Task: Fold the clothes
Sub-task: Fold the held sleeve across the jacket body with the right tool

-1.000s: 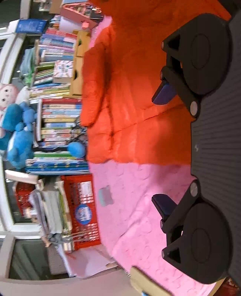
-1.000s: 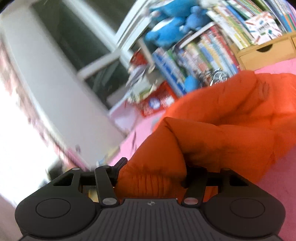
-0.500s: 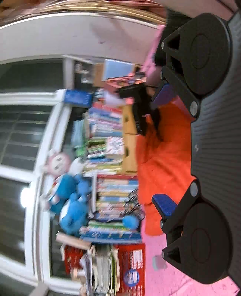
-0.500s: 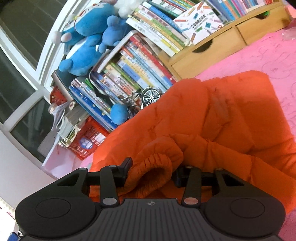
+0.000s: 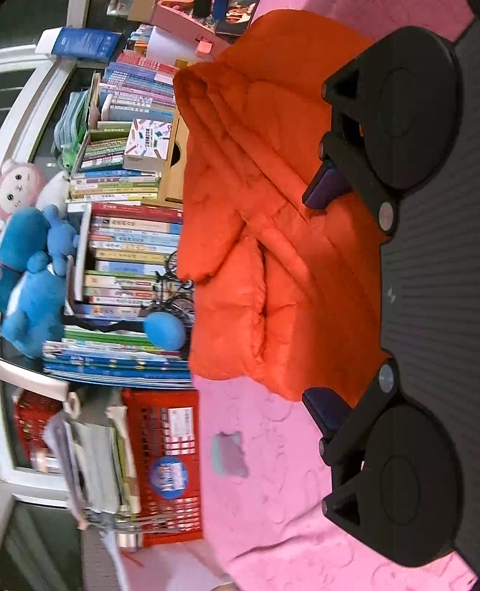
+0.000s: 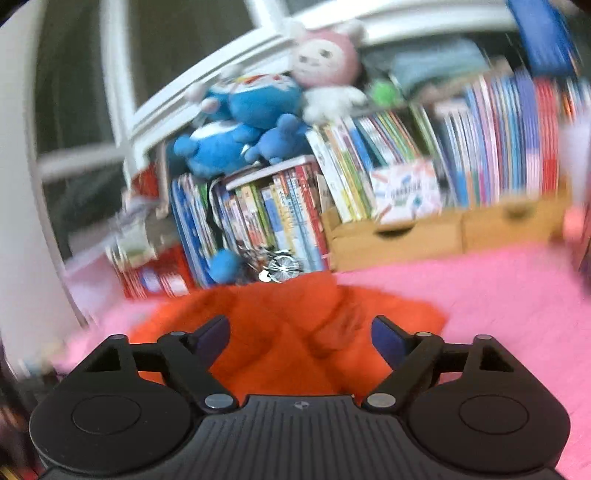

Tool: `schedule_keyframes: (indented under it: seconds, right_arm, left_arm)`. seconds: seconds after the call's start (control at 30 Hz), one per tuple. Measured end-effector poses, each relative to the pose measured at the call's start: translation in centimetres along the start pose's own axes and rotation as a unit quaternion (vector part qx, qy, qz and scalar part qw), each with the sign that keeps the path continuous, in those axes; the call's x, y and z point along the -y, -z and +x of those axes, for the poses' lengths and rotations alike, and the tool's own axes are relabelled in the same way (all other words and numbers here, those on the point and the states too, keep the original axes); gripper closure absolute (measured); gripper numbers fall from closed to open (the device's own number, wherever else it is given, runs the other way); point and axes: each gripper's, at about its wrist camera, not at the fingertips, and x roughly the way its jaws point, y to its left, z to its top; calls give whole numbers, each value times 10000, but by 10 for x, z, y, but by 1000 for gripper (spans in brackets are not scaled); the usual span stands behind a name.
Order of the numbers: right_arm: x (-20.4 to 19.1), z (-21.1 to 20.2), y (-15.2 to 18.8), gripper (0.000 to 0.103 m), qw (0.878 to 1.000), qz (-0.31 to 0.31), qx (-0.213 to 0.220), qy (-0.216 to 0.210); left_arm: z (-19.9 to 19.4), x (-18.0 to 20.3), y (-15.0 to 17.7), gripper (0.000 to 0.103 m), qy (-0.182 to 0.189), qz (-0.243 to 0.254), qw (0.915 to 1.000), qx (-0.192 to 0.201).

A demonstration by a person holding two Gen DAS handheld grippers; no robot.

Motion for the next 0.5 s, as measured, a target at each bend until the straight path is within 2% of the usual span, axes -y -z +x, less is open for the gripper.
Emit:
schedule_keyframes:
  seconds: [0.1, 0.13, 0.3, 0.43, 0.47, 0.5]
  right_arm:
    - [-20, 4, 0, 11, 9934, -1130, -137, 157]
    - [-28, 10, -1, 10, 9897, -1418, -152, 76]
    - [-70, 59, -5, 3, 9744, -2179, -221, -503]
    - [-88, 88, 0, 3, 9690, -2305, -502, -736]
    - [-93, 96, 2, 8, 9674, -2335, -572, -793]
    - [-97, 102, 3, 22, 9659, -2363, -645, -842]
  left_arm:
    - [1, 0, 4, 0, 35, -22, 10000, -75]
    - [0, 0, 4, 0, 48, -30, 10000, -66]
    - [-13, -5, 7, 0, 212, -136, 9997, -21]
    - [-38, -9, 8, 0, 338, -130, 9993, 130]
    - [-44, -11, 8, 0, 398, -199, 9989, 173]
    - [-49, -14, 8, 0, 467, -289, 9983, 211]
